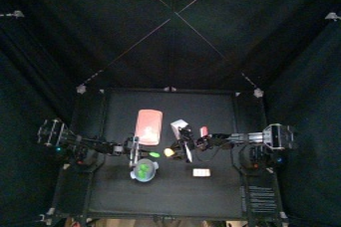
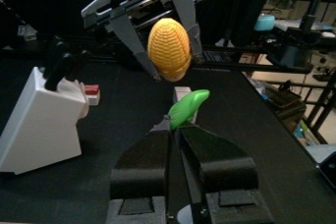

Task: Put corn husk in bowl

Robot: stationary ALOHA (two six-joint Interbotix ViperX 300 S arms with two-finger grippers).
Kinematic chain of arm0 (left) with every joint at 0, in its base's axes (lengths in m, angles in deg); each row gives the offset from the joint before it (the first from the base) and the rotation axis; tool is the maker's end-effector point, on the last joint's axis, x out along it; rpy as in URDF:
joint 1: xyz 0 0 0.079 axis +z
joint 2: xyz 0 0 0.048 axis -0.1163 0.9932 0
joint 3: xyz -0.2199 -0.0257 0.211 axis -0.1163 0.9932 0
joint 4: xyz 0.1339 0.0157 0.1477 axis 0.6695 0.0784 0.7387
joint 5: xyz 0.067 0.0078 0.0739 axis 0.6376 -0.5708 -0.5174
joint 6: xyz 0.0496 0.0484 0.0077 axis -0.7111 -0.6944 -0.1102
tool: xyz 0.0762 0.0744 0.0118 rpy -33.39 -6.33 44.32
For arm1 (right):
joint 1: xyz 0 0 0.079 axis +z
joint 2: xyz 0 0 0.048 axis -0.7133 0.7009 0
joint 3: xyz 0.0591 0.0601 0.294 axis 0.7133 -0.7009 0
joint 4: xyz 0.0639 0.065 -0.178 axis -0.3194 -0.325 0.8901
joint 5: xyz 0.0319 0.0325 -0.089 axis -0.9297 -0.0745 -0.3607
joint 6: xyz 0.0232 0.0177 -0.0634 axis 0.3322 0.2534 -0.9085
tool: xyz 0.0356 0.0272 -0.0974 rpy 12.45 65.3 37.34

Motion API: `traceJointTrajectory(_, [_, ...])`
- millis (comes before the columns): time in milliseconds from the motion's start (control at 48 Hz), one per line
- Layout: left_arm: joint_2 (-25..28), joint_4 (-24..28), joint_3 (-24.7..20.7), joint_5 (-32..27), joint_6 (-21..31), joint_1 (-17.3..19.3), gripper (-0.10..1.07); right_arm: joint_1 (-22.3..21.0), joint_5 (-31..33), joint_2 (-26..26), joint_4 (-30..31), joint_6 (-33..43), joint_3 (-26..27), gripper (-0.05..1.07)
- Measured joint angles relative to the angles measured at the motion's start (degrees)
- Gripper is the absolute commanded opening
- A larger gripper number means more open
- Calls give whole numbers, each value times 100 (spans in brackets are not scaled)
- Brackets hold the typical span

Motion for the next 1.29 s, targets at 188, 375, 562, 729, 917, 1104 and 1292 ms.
traceJointTrajectory(188, [-26,316,185,-123,0,-141,48,0,0,0,0,0,-35,55])
traceJointTrajectory(375, [-193,791,396,-606,0,-378,48,0,0,0,0,0,-44,55])
traceJointTrajectory(562, [-308,888,475,-1626,26,-642,48,0,0,0,9,0,-44,55])
traceJointTrajectory(729, [-308,896,422,-2408,-9,-923,49,0,0,0,0,0,-53,55])
traceJointTrajectory(917, [-316,879,360,-2672,0,-958,49,0,0,0,0,9,-53,55])
traceJointTrajectory(1104, [-308,791,360,-2681,9,-958,51,0,0,0,0,9,-44,55])
traceJointTrajectory(1292, [-360,545,360,-2681,18,-958,72,0,0,0,9,9,-53,55])
